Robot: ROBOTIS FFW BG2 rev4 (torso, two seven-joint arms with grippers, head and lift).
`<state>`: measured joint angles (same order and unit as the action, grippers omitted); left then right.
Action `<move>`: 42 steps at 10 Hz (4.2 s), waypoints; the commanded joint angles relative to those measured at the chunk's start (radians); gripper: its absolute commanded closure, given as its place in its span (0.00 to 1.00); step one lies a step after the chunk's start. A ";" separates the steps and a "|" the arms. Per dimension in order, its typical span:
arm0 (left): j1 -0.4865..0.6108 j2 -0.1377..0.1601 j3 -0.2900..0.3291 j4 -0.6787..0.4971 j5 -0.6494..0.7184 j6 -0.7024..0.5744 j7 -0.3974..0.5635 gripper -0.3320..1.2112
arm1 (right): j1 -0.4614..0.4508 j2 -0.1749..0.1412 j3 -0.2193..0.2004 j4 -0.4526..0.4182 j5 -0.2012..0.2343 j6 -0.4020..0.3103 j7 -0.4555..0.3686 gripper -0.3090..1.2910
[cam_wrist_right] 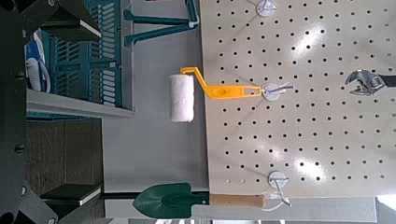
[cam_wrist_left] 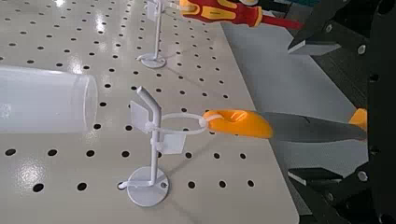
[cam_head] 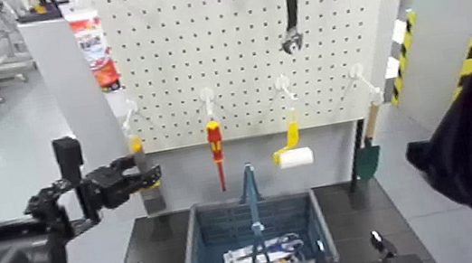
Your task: Put the yellow paint brush into the crate.
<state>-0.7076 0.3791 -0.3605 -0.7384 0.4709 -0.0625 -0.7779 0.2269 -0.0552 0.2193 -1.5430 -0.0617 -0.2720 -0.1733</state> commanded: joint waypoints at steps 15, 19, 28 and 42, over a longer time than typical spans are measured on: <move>0.211 -0.006 0.219 -0.388 -0.075 0.145 -0.003 0.99 | 0.006 -0.003 -0.006 0.000 -0.003 0.004 0.000 0.29; 0.300 -0.019 0.287 -0.592 -0.071 0.228 0.009 0.99 | 0.005 -0.003 -0.005 0.000 -0.003 0.008 0.000 0.29; 0.408 -0.075 0.272 -0.716 0.245 0.279 0.095 0.99 | 0.006 -0.003 -0.005 0.000 -0.003 0.008 -0.002 0.29; 0.353 -0.123 -0.140 -0.332 0.517 0.158 0.239 0.98 | 0.005 0.000 -0.002 0.006 -0.010 -0.004 0.000 0.29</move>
<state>-0.3521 0.2568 -0.4906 -1.0738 0.9802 0.0956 -0.5395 0.2316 -0.0552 0.2178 -1.5373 -0.0718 -0.2745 -0.1737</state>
